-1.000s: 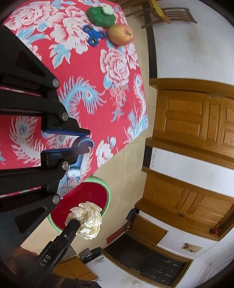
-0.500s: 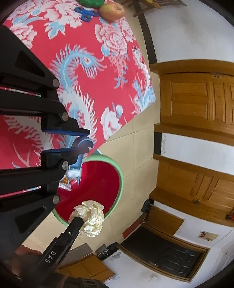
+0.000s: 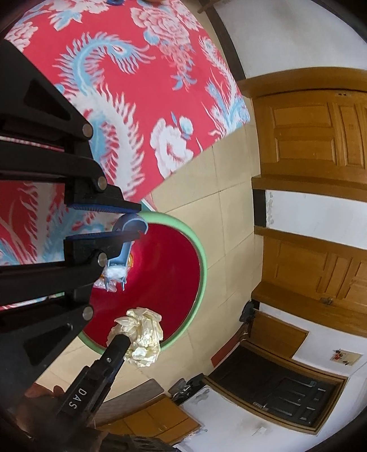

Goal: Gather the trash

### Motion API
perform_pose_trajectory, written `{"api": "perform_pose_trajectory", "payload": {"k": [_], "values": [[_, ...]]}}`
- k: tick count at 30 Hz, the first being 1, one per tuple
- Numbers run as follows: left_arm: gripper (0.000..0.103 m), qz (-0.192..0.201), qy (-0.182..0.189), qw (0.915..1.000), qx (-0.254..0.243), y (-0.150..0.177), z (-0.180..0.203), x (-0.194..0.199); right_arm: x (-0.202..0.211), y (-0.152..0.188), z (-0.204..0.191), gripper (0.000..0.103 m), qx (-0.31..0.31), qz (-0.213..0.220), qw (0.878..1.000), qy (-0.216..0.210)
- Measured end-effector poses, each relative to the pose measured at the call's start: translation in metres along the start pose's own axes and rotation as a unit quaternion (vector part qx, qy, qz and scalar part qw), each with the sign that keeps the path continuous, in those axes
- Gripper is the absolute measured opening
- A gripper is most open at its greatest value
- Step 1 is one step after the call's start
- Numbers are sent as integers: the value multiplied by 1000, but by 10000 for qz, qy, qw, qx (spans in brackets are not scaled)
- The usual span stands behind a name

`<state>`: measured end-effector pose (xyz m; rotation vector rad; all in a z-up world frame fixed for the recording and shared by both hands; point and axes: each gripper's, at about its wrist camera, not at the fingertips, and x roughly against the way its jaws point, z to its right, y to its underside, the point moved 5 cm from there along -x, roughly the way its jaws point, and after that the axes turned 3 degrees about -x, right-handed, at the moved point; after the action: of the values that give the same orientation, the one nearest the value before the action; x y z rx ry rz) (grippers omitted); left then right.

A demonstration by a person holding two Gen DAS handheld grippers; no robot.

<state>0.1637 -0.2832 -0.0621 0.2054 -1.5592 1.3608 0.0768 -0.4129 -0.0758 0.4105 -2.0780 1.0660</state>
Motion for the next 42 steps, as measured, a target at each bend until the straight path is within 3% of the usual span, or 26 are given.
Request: {"api": "perform_pose_trajectory", "payload": {"k": [5, 7, 17, 21, 26, 29, 42], "values": [[11, -40, 25, 10000, -84, -5, 7, -11, -2, -1, 5, 42, 9, -4, 10000, 13], [11, -53, 28, 9999, -109, -7, 9, -14, -1, -2, 7, 49, -11, 7, 10000, 2], [11, -83, 240, 9993, -272, -7, 26, -18, 7, -6, 18, 49, -233, 165, 9996, 21], [36, -99, 256, 9994, -233, -6, 28, -17, 10, -7, 19, 49, -248, 193, 9995, 33], [37, -103, 219, 9996, -172, -6, 24, -12, 12, -5, 14, 50, -201, 209, 9996, 42], [40, -93, 180, 9997, -99, -3, 20, -5, 15, -4, 8, 59, -130, 220, 9997, 40], [48, 89, -232, 9992, 319, 18, -25, 38, 27, 12, -35, 68, 321, 245, 9992, -65]]}}
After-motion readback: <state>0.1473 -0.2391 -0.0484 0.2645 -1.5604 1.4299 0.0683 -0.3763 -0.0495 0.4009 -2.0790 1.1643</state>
